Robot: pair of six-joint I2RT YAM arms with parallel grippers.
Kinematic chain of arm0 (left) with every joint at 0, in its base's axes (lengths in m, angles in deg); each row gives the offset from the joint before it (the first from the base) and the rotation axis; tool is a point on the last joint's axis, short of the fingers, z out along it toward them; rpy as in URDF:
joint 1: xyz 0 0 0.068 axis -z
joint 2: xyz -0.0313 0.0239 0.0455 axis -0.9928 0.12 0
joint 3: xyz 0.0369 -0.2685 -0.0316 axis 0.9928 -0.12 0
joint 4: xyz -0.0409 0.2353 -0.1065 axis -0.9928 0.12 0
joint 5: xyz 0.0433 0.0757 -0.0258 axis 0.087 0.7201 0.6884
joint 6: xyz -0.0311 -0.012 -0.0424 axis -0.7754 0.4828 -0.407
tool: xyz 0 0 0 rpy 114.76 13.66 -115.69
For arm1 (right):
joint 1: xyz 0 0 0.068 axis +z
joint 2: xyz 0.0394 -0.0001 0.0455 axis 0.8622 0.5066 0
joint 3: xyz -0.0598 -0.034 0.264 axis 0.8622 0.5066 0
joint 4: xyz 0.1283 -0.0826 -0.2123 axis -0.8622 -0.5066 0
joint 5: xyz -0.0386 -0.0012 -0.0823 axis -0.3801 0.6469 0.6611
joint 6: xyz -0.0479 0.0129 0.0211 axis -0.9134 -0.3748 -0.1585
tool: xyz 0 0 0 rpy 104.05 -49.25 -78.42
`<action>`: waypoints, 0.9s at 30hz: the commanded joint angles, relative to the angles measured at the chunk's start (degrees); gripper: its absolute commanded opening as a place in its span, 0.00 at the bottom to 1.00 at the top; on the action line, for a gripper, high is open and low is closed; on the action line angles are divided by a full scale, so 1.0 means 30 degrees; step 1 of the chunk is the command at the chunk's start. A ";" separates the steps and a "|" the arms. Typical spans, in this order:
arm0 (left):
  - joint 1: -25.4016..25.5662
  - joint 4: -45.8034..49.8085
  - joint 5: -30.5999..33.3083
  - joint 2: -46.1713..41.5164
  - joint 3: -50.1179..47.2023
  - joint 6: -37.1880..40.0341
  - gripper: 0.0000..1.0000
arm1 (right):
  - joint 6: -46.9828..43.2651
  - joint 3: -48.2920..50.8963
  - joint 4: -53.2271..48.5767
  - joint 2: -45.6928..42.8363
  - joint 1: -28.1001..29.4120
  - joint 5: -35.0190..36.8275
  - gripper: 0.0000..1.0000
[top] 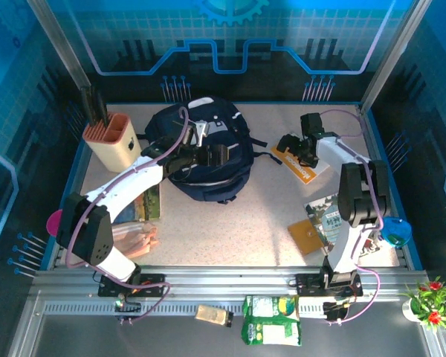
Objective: Pack the student bag
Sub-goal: Move the book to the center of the table.
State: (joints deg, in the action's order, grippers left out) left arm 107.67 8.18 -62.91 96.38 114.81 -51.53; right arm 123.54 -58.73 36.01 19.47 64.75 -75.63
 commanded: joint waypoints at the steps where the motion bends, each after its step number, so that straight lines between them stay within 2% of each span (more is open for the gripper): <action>1: -0.0165 -0.0297 -0.0660 -0.0390 -0.0191 0.0449 0.99 | -0.0476 -0.1573 -0.1377 0.1361 -0.0239 -0.1019 1.00; 8: -0.0164 -0.0078 -0.0945 -0.0201 -0.0043 0.0419 0.99 | 0.0020 -0.4361 -0.2195 0.3510 0.0073 -0.1468 0.98; 15: -0.0158 0.0105 -0.1191 -0.0189 -0.0049 0.0375 0.99 | 0.0468 -0.5053 -0.3329 0.4700 -0.0010 -0.0752 0.97; 21: -0.0158 0.0193 -0.1537 0.0143 0.0288 0.0334 0.99 | 0.0594 -0.3600 -0.3892 0.4016 -0.0434 -0.0769 0.96; 27: -0.0159 0.0120 -0.2053 0.0651 0.0660 0.0093 0.99 | 0.0659 -0.0444 -0.3415 0.2138 -0.0527 -0.1902 0.94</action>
State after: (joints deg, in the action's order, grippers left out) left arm 107.58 8.27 -66.72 97.19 114.88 -51.47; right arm 124.26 -65.07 29.41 27.95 63.99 -78.76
